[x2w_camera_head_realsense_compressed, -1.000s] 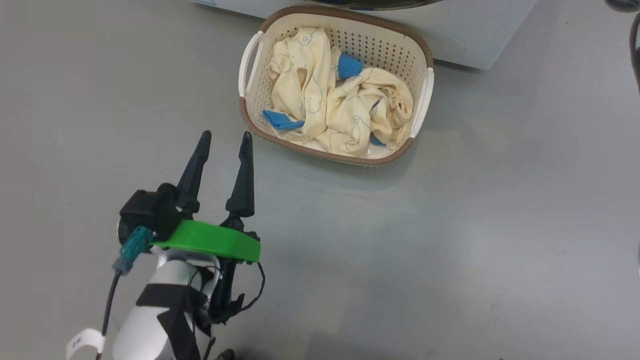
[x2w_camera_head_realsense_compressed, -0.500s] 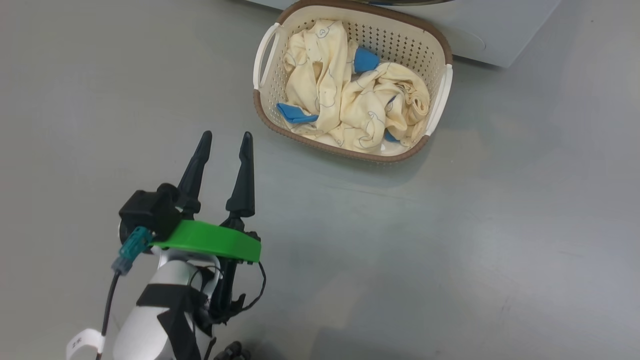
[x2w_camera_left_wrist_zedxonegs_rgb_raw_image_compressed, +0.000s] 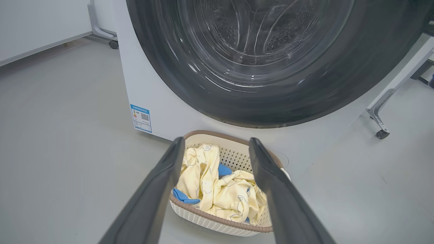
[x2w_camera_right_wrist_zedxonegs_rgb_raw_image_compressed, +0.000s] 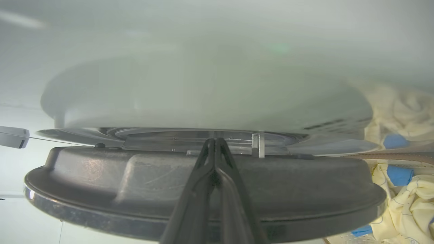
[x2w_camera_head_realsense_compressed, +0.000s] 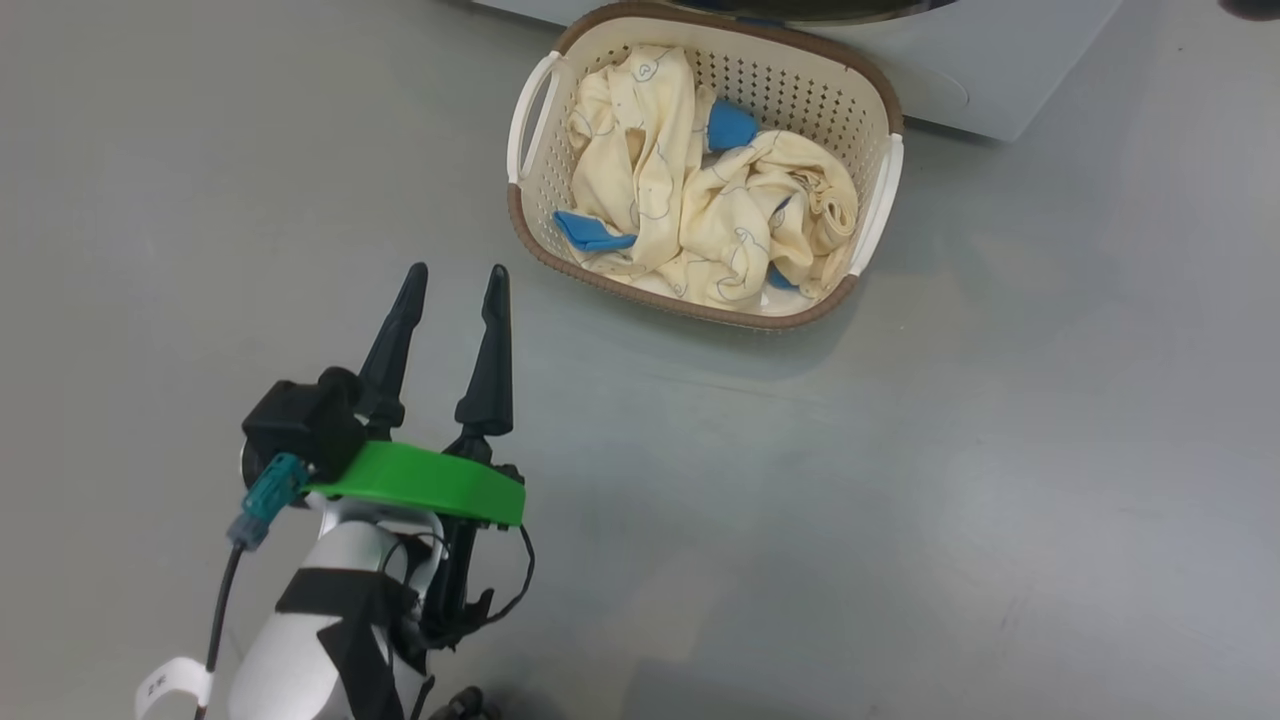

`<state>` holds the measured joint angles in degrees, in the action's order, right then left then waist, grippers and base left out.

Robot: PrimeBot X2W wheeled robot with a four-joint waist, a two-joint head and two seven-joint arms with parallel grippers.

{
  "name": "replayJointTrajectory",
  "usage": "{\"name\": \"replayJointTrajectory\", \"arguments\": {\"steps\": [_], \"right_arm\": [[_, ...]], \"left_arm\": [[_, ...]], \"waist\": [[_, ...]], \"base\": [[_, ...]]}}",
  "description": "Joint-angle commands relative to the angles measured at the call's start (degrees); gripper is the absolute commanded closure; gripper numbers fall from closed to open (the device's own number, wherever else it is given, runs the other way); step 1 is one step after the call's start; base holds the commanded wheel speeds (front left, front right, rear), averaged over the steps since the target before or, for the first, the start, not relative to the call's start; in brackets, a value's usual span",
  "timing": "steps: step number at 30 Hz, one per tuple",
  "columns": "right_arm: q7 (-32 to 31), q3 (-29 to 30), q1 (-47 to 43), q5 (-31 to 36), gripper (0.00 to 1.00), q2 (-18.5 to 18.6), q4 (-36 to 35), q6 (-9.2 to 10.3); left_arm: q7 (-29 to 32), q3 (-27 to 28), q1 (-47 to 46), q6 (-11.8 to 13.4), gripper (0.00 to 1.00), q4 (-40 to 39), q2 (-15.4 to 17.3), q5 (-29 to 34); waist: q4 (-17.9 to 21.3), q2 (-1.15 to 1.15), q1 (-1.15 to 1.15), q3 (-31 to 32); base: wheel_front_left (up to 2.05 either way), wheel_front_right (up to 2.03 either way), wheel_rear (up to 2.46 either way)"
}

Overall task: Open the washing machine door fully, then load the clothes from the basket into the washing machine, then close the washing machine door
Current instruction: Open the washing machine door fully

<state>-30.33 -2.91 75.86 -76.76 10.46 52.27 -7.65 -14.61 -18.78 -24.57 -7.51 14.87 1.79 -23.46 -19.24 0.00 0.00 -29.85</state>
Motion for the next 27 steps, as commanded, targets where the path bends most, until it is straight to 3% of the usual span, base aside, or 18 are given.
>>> {"name": "replayJointTrajectory", "arguments": {"steps": [1, 27], "right_arm": [[-1.5, -0.6, 2.1, -0.8, 1.0, -2.2, -1.7, 0.16], [-9.7, -2.7, -2.6, -2.9, 1.0, -2.9, -0.1, 0.16]], "left_arm": [[-0.4, 1.6, -0.3, 0.0, 0.0, -1.7, 1.1, -0.3], [-0.4, 1.7, 0.9, 0.0, 0.0, -1.5, 1.1, 0.7]], "waist": [[0.0, 0.0, 0.0, 0.2], [0.4, 0.0, 0.0, 3.0]], "base": [[0.0, 0.0, 0.0], [0.0, 0.0, 0.0]]}}
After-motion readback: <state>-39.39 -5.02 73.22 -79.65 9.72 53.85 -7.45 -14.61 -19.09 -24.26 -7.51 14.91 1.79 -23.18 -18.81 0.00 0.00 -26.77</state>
